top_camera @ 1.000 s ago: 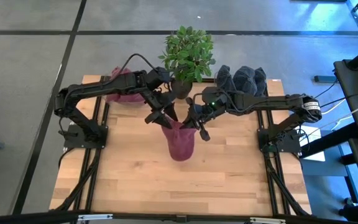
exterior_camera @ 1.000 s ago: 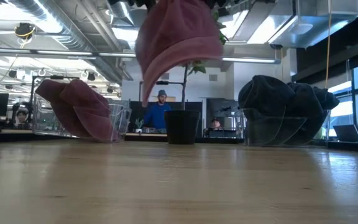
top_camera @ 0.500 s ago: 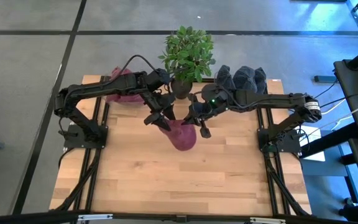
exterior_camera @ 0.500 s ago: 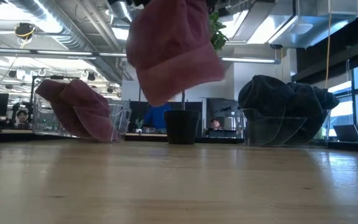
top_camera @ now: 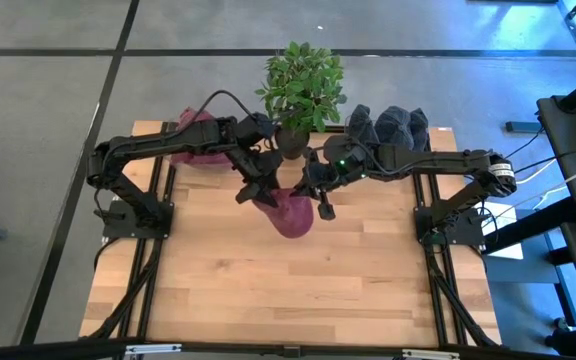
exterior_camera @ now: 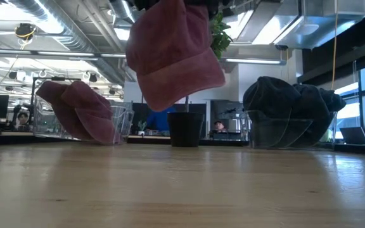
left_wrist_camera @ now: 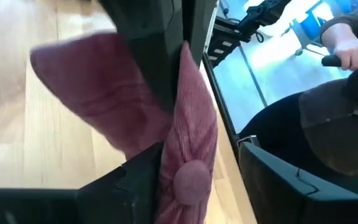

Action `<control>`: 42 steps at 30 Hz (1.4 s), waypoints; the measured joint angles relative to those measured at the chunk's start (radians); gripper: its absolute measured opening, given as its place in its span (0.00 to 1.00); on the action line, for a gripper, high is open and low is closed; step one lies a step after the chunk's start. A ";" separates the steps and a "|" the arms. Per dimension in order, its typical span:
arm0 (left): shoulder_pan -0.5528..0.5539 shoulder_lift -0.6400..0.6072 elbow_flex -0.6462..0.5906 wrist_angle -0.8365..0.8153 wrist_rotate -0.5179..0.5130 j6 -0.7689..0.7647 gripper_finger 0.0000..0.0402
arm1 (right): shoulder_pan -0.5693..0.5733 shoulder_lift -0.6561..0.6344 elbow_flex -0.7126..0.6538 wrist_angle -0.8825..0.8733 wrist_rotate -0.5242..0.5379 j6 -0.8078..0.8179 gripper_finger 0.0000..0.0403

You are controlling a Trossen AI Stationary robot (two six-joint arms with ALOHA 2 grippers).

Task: Pick & Place hat
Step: Put the red cap into the left transparent bin

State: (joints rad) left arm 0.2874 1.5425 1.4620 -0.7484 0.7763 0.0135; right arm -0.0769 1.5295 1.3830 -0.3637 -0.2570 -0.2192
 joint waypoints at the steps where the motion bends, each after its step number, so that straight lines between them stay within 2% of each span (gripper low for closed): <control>1: 0.000 0.000 0.000 -0.012 -0.004 0.000 0.49 | 0.000 0.000 0.000 0.000 0.002 0.000 0.01; 6: 0.000 0.000 0.000 -0.033 -0.100 0.032 0.33 | 0.000 0.000 0.000 0.000 0.003 -0.002 0.01; 12: 0.003 0.000 0.000 -0.031 -0.096 0.052 0.09 | 0.000 0.000 0.000 0.000 0.005 -0.002 0.01; 14: 0.011 0.000 0.000 -0.031 -0.054 0.052 0.04 | 0.000 0.000 0.000 0.000 0.005 -0.002 0.01; 16: 0.020 0.000 0.000 -0.025 0.005 0.038 0.04 | 0.000 -0.001 0.000 0.000 0.005 -0.001 0.01; 22: 0.056 -0.027 0.001 -0.024 0.016 -0.069 0.04 | 0.000 -0.007 0.014 -0.024 0.025 -0.038 0.07; 27: 0.104 -0.085 0.001 -0.028 -0.002 -0.174 0.04 | 0.000 -0.010 0.105 -0.157 0.103 -0.051 0.25; 32: 0.162 -0.168 0.001 -0.112 -0.076 -0.294 0.04 | 0.000 -0.010 0.223 -0.382 0.288 -0.048 0.43; 37: 0.228 -0.265 0.001 -0.205 -0.188 -0.380 0.04 | -0.001 -0.010 0.300 -0.533 0.459 -0.051 0.53; 39: 0.259 -0.303 0.001 -0.202 -0.285 -0.421 0.04 | -0.007 -0.010 0.316 -0.580 0.481 -0.051 0.54; 42: 0.305 -0.347 0.001 -0.198 -0.493 -0.492 0.04 | -0.023 -0.010 0.334 -0.658 0.449 -0.040 0.55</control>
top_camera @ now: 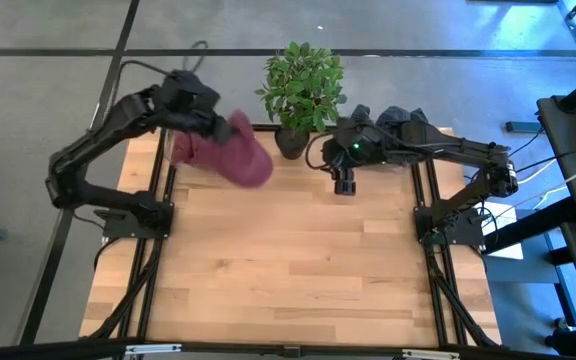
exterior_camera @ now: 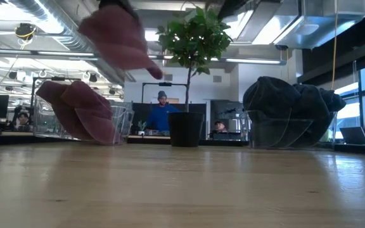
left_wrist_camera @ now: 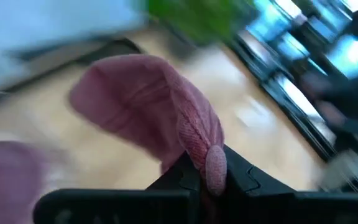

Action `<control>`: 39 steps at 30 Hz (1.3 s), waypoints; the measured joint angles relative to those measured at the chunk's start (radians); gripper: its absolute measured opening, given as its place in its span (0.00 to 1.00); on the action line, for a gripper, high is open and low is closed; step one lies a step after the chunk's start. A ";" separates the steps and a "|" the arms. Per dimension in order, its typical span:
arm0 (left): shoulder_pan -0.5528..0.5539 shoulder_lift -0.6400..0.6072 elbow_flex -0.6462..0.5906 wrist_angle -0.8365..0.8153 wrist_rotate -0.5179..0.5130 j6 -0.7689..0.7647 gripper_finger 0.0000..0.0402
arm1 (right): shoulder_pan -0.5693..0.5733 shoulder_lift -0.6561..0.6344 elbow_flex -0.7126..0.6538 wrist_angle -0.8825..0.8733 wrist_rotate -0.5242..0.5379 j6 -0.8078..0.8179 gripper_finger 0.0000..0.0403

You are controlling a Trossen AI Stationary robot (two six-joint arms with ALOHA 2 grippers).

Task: Pick & Place hat
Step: Put the red cap into the left transparent bin

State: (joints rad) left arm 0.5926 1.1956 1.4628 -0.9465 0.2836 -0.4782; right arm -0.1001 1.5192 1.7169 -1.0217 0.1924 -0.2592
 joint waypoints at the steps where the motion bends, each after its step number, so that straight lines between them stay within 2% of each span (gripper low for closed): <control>1: 0.012 -0.009 0.000 0.000 -0.069 -0.019 0.04 | -0.006 0.000 0.001 -0.010 -0.007 0.013 0.55; 5: 0.050 -0.023 0.000 0.002 -0.285 -0.033 0.04 | -0.034 -0.013 0.001 -0.028 -0.009 0.039 0.54; 9: 0.094 0.002 0.000 -0.004 -0.381 0.015 0.04 | -0.059 -0.021 0.001 -0.026 -0.009 0.041 0.54; 15: 0.148 0.077 0.000 -0.008 -0.421 0.023 0.04 | -0.079 -0.024 0.001 -0.029 -0.009 0.035 0.54; 20: 0.148 0.166 0.000 -0.011 -0.466 -0.013 0.04 | -0.080 -0.024 0.001 -0.037 -0.009 0.001 0.54; 25: 0.139 0.240 0.000 -0.119 -0.478 -0.053 0.04 | -0.082 -0.026 0.001 -0.048 -0.009 -0.013 0.54; 29: 0.122 0.234 0.000 -0.199 -0.531 -0.116 0.04 | -0.083 -0.030 0.001 -0.064 -0.009 -0.016 0.54; 39: 0.057 0.111 0.000 -0.185 -0.615 -0.297 0.04 | -0.083 -0.031 0.000 -0.065 -0.013 -0.067 0.54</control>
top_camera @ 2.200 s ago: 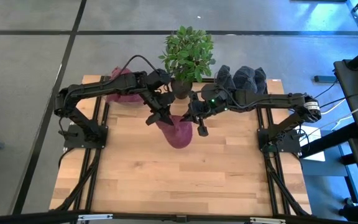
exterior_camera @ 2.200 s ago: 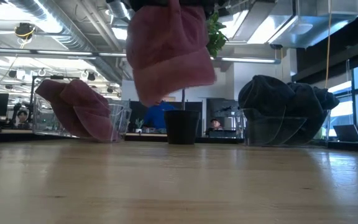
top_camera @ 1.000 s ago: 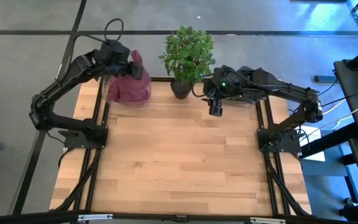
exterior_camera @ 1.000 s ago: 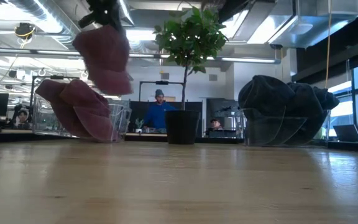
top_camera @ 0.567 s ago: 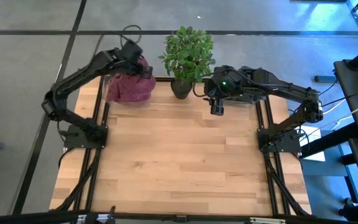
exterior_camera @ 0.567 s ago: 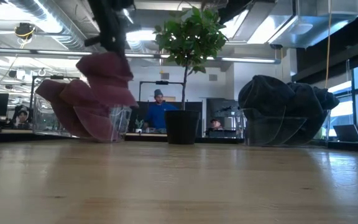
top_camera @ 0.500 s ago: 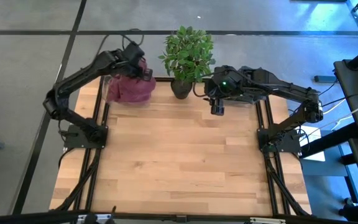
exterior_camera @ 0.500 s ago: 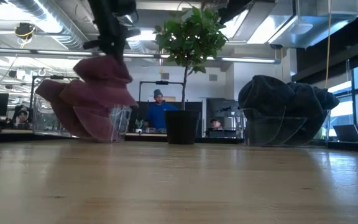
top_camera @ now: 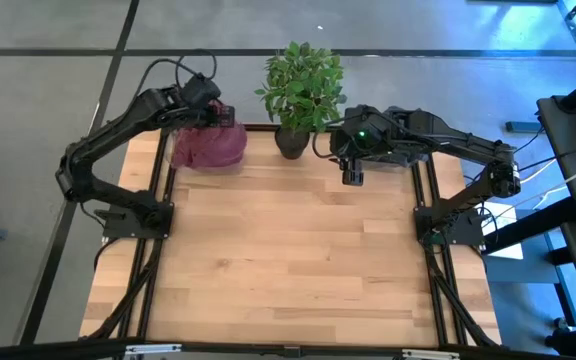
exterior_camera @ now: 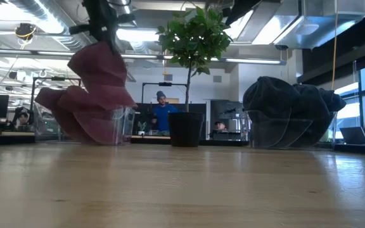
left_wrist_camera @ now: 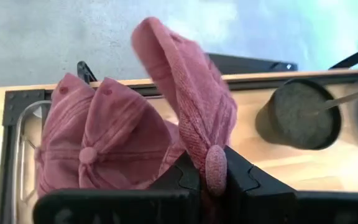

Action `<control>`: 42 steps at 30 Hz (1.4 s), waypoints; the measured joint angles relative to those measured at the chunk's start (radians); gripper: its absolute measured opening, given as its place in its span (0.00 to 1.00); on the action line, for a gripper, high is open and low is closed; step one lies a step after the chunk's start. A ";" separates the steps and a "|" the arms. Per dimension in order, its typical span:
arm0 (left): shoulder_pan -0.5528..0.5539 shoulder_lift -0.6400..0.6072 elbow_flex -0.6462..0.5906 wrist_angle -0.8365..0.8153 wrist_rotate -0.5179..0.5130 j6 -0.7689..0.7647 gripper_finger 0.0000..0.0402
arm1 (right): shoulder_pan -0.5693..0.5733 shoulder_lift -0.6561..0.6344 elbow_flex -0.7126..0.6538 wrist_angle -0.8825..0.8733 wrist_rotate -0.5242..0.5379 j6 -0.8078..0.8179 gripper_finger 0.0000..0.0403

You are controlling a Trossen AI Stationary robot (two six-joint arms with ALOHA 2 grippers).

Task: Pick & Place hat
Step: Put the red cap into the left transparent bin

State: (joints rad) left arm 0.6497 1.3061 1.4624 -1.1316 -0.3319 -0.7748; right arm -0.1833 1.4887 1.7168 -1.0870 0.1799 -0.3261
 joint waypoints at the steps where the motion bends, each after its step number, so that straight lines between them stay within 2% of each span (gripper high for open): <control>1: -0.009 -0.007 0.000 0.000 -0.011 -0.019 0.04 | 0.000 0.000 0.000 0.000 0.000 0.000 0.54; 5: -0.041 -0.016 0.000 -0.020 -0.061 -0.074 0.04 | 0.000 0.000 0.000 0.000 -0.001 -0.014 0.54; 9: -0.065 -0.021 0.000 -0.076 -0.143 -0.139 0.04 | 0.000 0.000 0.000 0.000 -0.063 -0.018 0.54; 14: -0.087 -0.017 0.000 -0.061 -0.187 -0.147 0.04 | 0.000 0.000 0.000 0.000 -0.126 -0.020 0.54; 19: -0.086 -0.016 0.000 -0.029 -0.236 -0.147 0.04 | 0.000 0.000 0.000 -0.001 -0.129 -0.020 0.54; 25: -0.075 0.015 0.000 -0.001 -0.225 -0.137 0.04 | 0.000 0.000 0.000 -0.005 -0.129 -0.023 0.54; 42: -0.045 0.226 0.000 0.015 -0.151 -0.051 0.04 | 0.000 0.000 0.000 -0.008 -0.129 -0.020 0.54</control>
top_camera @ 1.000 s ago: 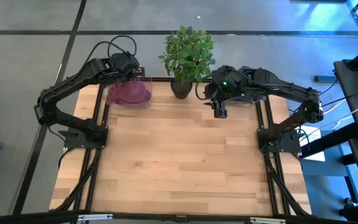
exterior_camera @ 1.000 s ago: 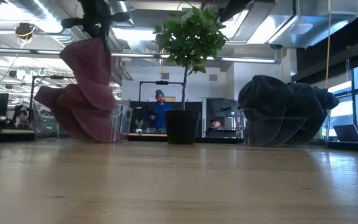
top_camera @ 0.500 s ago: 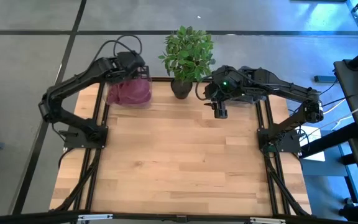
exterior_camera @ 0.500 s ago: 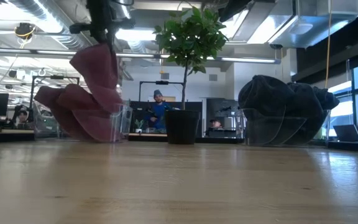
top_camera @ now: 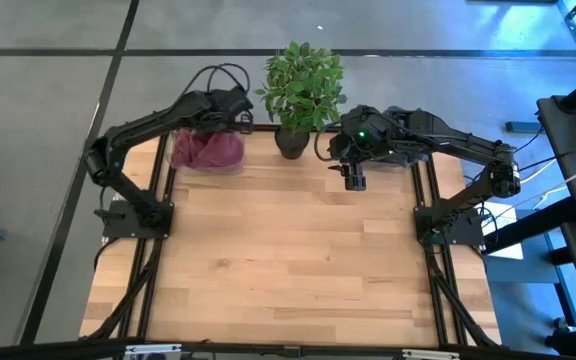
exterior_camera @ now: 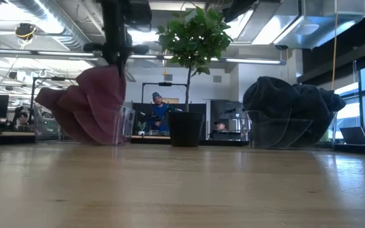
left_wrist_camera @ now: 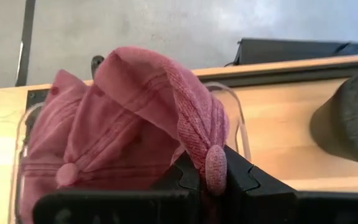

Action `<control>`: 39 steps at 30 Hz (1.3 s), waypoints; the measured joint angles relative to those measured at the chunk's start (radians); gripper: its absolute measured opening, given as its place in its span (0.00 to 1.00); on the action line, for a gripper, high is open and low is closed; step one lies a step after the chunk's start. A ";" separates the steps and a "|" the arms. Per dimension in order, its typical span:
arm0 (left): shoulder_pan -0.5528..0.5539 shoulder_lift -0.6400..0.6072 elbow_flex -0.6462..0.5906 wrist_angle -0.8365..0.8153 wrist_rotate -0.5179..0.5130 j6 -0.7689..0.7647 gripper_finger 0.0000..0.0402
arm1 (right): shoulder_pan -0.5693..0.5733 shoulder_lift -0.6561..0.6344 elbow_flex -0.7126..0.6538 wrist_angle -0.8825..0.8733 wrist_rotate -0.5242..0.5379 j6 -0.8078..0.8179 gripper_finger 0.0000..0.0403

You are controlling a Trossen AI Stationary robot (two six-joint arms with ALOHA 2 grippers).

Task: Pick & Place hat
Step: Put the red cap into the left transparent bin

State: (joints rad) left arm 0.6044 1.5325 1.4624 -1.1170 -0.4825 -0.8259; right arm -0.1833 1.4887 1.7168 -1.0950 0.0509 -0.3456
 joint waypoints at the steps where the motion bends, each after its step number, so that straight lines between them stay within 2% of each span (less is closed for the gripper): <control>1: 0.000 0.017 0.000 0.001 0.003 0.001 0.04 | 0.000 0.000 0.000 0.000 0.000 0.001 0.54; 13: 0.019 0.155 0.000 0.111 0.069 0.074 0.05 | 0.000 0.000 0.000 -0.030 0.000 0.023 0.54; 18: 0.023 0.138 0.000 0.105 0.068 0.115 0.12 | 0.000 0.001 0.000 -0.042 0.000 0.030 0.54; 23: 0.018 0.083 0.000 0.099 0.016 0.199 0.16 | 0.000 -0.005 -0.001 -0.042 0.000 0.057 0.54; 27: 0.018 0.058 0.000 0.093 0.020 0.203 0.19 | 0.000 -0.021 -0.001 -0.036 0.000 0.087 0.54; 30: 0.018 0.053 0.000 0.053 0.016 0.216 0.25 | 0.000 -0.037 -0.001 -0.019 0.000 0.119 0.54; 35: 0.019 0.053 0.000 -0.099 -0.072 0.207 0.34 | 0.000 -0.060 -0.001 -0.023 0.000 0.171 0.54; 39: 0.018 0.045 0.000 -0.175 -0.139 0.190 0.38 | 0.000 -0.082 -0.009 -0.019 0.000 0.190 0.54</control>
State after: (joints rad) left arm 0.6227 1.5772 1.4624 -1.2920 -0.6217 -0.6361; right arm -0.1832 1.4067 1.7074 -1.1143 0.0509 -0.1552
